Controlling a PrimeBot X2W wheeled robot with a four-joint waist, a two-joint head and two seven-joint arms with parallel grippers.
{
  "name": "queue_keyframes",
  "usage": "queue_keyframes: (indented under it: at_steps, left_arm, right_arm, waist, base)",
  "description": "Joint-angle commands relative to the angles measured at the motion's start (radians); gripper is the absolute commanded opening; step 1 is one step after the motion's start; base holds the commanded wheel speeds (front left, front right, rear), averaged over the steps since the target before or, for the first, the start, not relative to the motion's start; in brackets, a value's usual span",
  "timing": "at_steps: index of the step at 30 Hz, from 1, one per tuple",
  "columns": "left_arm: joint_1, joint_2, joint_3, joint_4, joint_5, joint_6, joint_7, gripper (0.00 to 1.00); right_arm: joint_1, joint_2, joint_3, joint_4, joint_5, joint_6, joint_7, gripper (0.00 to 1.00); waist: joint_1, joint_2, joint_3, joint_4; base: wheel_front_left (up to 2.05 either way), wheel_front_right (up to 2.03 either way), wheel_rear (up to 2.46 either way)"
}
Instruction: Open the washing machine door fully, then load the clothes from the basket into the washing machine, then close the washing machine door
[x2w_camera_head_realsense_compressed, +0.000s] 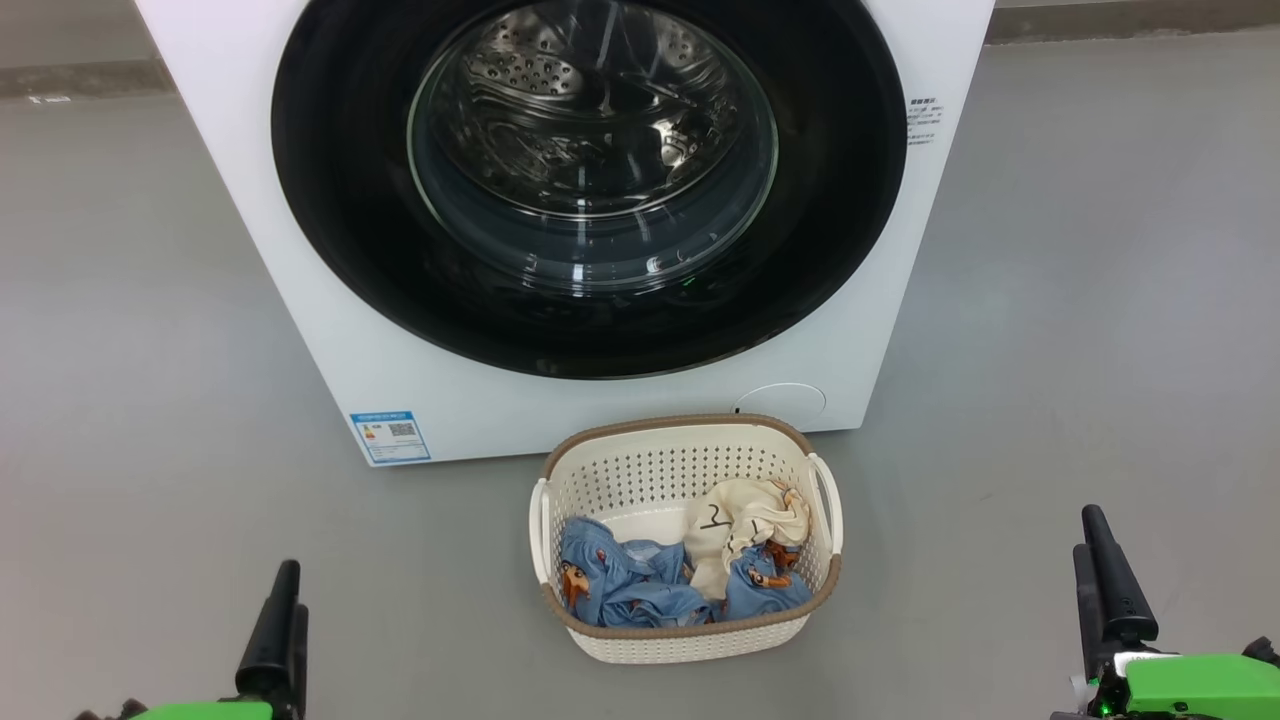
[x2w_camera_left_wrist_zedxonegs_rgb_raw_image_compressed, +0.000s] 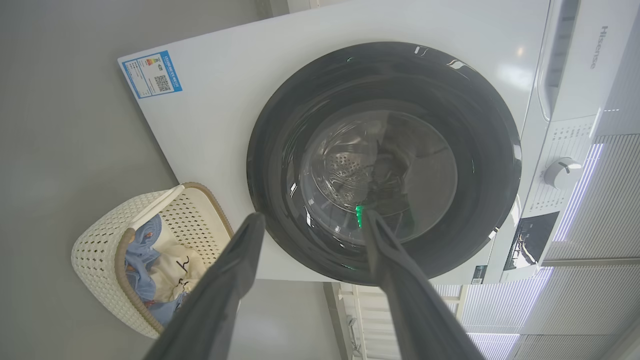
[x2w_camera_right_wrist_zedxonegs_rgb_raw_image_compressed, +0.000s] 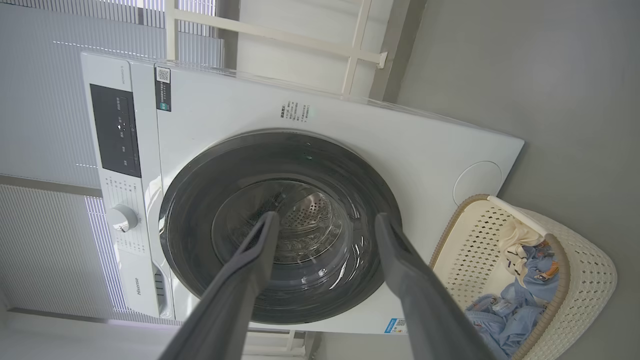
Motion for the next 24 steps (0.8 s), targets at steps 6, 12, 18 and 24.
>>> queue_keyframes:
  at_steps: [6, 12, 18, 24]
  left_arm:
    - [-0.045, 0.019, 0.027, -0.068, 0.095, -0.001, -0.029, 1.0]
    - [-0.047, 0.02, 0.032, -0.108, 0.171, 0.009, -0.046, 1.0]
    - [-0.047, 0.021, 0.029, -0.156, 0.256, 0.035, -0.061, 1.0]
    - [-0.041, 0.022, -0.002, -0.204, 0.382, 0.083, -0.081, 1.0]
  right_arm:
    - [-0.029, -0.01, 0.003, -0.063, -0.06, 0.001, -0.028, 1.0]
    - [-0.026, -0.011, 0.016, -0.084, -0.133, 0.001, -0.045, 1.0]
    - [-0.028, -0.011, 0.019, -0.101, -0.195, 0.001, -0.06, 1.0]
    - [-0.026, -0.011, 0.025, -0.12, -0.304, 0.001, -0.08, 1.0]
  waist:
    - [-0.0001, 0.0, -0.002, 0.002]
    - [-0.0001, 0.0, -0.005, 0.003]
    - [-0.0001, 0.0, -0.006, 0.004]
    - [-0.0001, 0.0, -0.006, 0.005]
  base:
    - [0.0, 0.0, 0.0]
    - [0.0, 0.0, 0.0]
    - [0.0, 0.0, 0.0]
    - [0.0, 0.0, 0.0]
